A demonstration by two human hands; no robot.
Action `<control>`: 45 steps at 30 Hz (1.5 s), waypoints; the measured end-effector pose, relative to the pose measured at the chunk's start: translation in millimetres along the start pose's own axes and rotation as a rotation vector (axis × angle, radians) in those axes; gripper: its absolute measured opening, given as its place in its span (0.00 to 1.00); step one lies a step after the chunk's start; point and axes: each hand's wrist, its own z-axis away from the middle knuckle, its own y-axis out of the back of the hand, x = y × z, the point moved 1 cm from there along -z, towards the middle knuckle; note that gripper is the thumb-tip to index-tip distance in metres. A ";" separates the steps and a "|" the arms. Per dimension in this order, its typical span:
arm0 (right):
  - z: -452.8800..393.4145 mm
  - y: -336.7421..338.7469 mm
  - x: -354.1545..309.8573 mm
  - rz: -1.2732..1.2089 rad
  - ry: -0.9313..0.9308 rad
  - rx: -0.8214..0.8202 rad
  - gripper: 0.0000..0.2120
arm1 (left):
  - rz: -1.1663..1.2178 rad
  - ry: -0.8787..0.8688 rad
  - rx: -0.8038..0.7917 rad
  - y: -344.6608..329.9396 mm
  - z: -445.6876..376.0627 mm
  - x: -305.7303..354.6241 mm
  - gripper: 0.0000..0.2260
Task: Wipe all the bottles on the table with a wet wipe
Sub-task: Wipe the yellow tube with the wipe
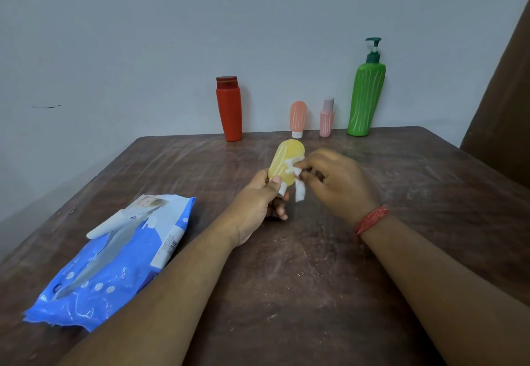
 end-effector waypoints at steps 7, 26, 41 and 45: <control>0.4 -2.4 -1.5 0.014 0.018 -0.004 0.05 | -0.009 -0.002 -0.009 -0.3 -0.3 0.0 0.13; -3.3 -2.7 26.4 -0.020 -0.218 0.201 0.04 | -0.336 -0.029 -0.039 -3.1 1.3 4.2 0.17; -4.5 6.2 15.8 0.100 -0.025 0.120 0.11 | -0.600 -0.024 -0.058 -8.3 7.9 11.6 0.16; -9.8 8.5 23.7 0.142 -0.085 0.151 0.13 | -0.635 -0.003 -0.062 -8.4 6.7 9.5 0.18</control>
